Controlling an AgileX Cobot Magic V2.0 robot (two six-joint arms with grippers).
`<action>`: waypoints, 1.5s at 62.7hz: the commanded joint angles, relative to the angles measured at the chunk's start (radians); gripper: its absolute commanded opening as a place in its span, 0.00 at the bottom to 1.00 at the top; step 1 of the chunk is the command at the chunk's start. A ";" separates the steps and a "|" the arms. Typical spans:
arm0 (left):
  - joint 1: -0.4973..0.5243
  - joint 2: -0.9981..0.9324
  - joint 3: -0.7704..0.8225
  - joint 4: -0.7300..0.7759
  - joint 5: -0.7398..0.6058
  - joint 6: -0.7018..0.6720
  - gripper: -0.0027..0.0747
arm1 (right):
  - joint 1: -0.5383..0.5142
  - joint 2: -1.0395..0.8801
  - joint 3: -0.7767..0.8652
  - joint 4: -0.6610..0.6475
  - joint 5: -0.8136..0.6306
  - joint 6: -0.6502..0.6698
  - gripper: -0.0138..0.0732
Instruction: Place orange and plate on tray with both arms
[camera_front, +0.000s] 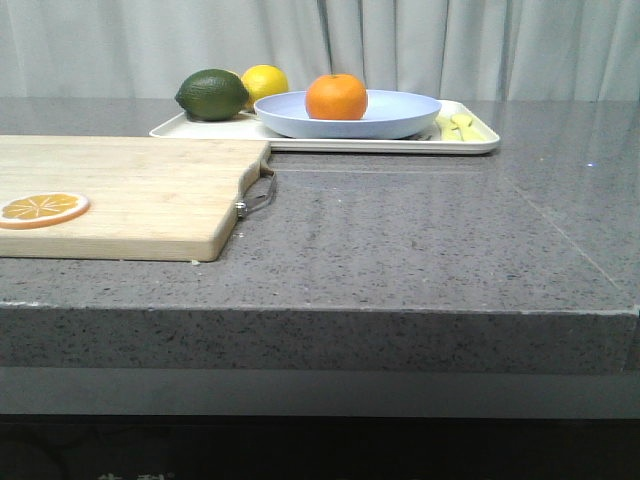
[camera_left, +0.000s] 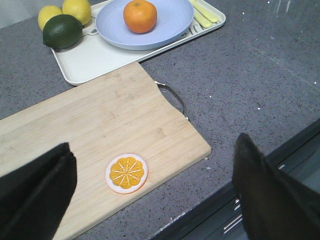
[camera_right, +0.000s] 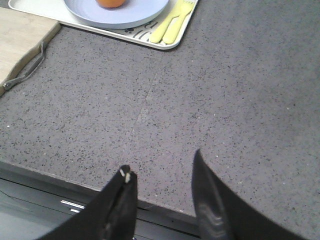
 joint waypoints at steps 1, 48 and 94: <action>0.003 0.001 -0.026 0.007 -0.074 -0.007 0.82 | -0.002 0.004 -0.022 -0.003 -0.069 -0.011 0.50; 0.003 0.001 -0.026 0.007 -0.076 -0.007 0.82 | -0.002 0.004 -0.022 -0.003 -0.070 -0.011 0.50; 0.003 0.001 -0.026 0.000 -0.074 -0.007 0.01 | -0.002 0.004 -0.022 -0.002 -0.034 -0.009 0.08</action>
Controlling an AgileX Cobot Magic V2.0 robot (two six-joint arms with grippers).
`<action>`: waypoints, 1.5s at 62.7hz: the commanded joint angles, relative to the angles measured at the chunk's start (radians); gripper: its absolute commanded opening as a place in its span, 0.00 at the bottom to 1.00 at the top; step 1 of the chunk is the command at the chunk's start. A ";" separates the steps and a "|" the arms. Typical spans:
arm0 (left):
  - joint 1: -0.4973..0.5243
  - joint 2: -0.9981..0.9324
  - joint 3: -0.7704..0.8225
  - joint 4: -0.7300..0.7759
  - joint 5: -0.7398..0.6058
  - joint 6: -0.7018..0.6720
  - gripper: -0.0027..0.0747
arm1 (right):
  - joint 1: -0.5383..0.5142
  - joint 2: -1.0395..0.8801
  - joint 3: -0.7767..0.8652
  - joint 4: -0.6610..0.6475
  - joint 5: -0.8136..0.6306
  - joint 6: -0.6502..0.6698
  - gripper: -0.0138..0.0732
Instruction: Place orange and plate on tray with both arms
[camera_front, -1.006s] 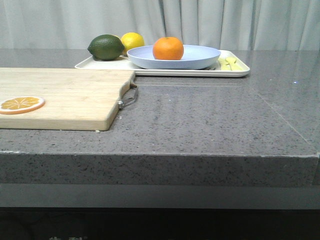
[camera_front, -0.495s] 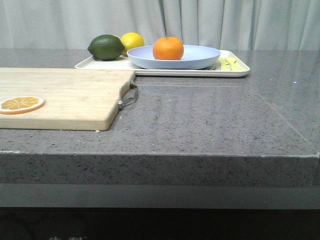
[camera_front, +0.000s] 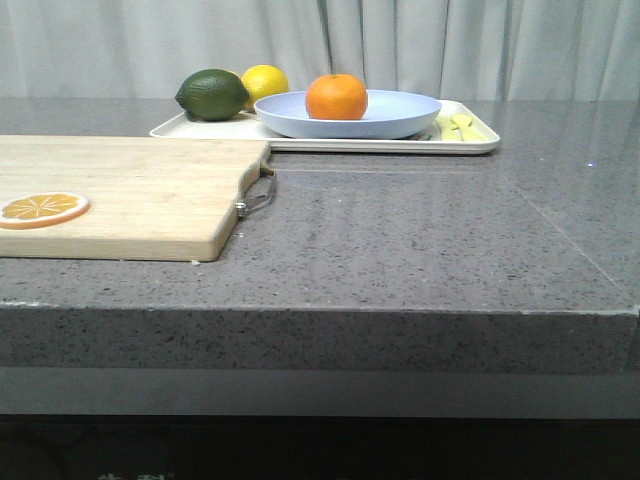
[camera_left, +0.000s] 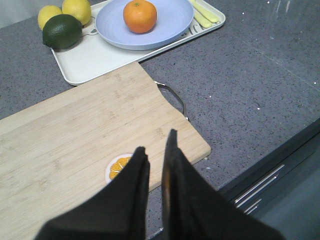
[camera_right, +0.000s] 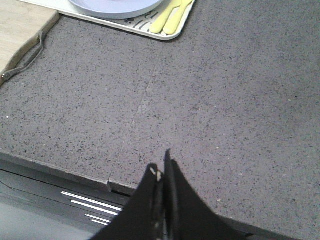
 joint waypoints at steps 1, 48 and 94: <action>0.003 0.001 -0.026 0.000 -0.074 -0.007 0.01 | -0.002 0.004 -0.022 0.000 -0.062 -0.007 0.08; 0.003 0.001 -0.026 -0.005 -0.089 -0.007 0.01 | -0.002 0.004 -0.022 0.000 -0.062 -0.007 0.08; 0.583 -0.630 0.835 -0.157 -0.817 -0.007 0.01 | -0.002 0.004 -0.022 0.000 -0.063 -0.007 0.08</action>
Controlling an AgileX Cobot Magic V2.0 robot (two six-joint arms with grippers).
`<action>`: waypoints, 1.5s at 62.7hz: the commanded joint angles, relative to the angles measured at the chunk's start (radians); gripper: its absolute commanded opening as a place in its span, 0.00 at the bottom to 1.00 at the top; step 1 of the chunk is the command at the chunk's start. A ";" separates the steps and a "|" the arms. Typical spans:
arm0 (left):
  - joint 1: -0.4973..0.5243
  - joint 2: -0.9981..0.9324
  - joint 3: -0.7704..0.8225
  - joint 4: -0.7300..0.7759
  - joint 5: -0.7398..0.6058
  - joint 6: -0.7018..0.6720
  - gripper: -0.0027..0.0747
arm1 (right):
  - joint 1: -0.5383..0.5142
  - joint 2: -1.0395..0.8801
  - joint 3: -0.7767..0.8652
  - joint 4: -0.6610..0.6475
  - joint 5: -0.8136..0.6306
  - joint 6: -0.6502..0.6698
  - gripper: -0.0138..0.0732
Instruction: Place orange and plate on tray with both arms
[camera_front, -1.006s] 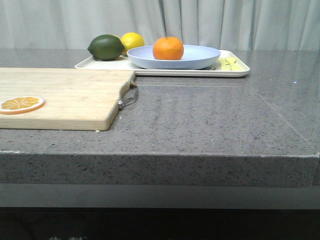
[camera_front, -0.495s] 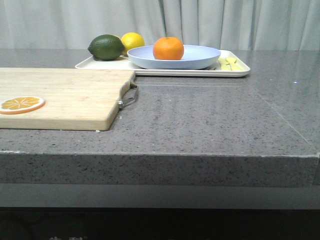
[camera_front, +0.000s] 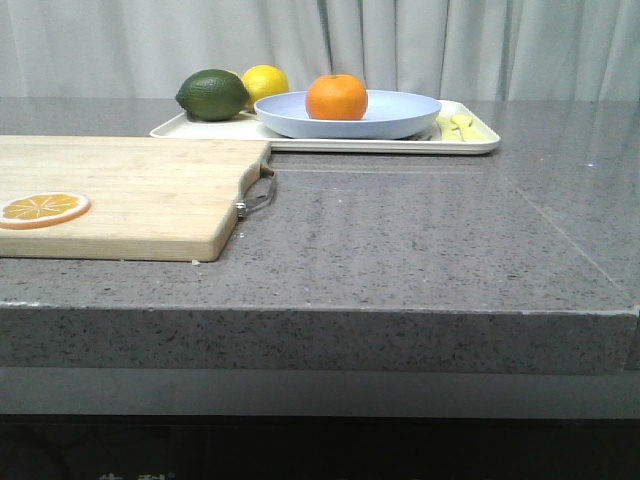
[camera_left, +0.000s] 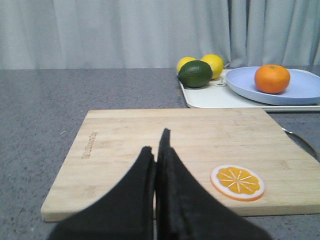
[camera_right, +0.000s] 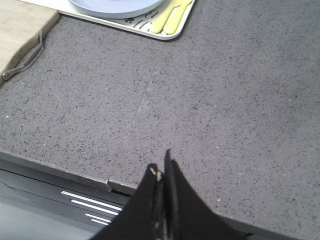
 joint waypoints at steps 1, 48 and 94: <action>0.036 -0.054 0.055 -0.041 -0.150 -0.007 0.01 | -0.002 0.004 -0.022 0.000 -0.064 -0.007 0.08; 0.056 -0.133 0.180 -0.092 -0.208 -0.007 0.01 | -0.002 0.004 -0.022 0.000 -0.064 -0.007 0.08; 0.056 -0.133 0.180 -0.092 -0.206 -0.007 0.01 | -0.002 0.004 -0.022 0.000 -0.064 -0.007 0.08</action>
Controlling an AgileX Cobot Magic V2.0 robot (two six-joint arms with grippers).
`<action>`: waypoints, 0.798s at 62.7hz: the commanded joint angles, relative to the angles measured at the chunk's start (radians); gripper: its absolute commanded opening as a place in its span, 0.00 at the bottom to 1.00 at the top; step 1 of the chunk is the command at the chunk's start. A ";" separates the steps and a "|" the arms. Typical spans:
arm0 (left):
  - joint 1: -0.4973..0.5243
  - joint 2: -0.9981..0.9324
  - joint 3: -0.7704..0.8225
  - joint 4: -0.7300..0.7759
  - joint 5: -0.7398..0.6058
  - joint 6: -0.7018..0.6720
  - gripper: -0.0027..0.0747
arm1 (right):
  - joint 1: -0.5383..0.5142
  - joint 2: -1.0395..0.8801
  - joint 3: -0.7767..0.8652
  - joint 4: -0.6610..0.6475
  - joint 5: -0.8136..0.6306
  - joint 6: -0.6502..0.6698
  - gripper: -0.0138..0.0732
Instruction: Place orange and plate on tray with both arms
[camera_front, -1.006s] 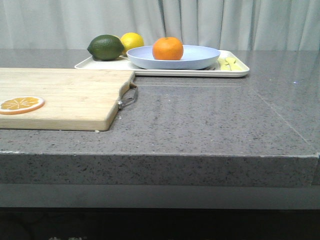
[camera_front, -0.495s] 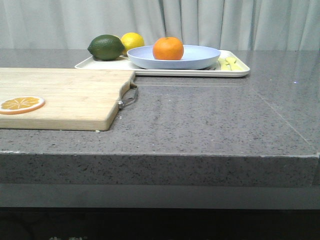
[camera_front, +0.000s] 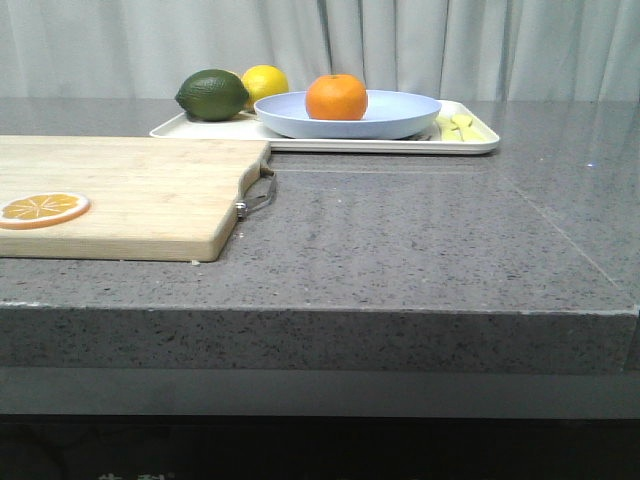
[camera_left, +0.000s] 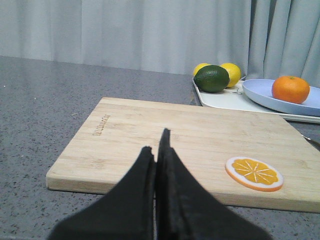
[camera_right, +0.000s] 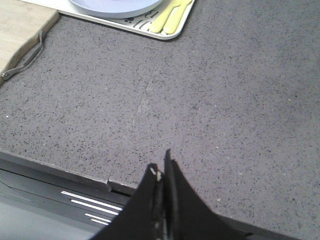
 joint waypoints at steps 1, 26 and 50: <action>0.001 -0.021 0.007 -0.009 -0.086 -0.007 0.01 | -0.002 0.004 -0.022 0.000 -0.064 -0.007 0.08; 0.001 -0.021 0.007 -0.009 -0.086 -0.007 0.01 | -0.018 -0.208 0.369 -0.039 -0.500 -0.024 0.08; 0.001 -0.021 0.007 -0.009 -0.086 -0.007 0.01 | -0.045 -0.525 0.898 -0.021 -1.001 -0.036 0.08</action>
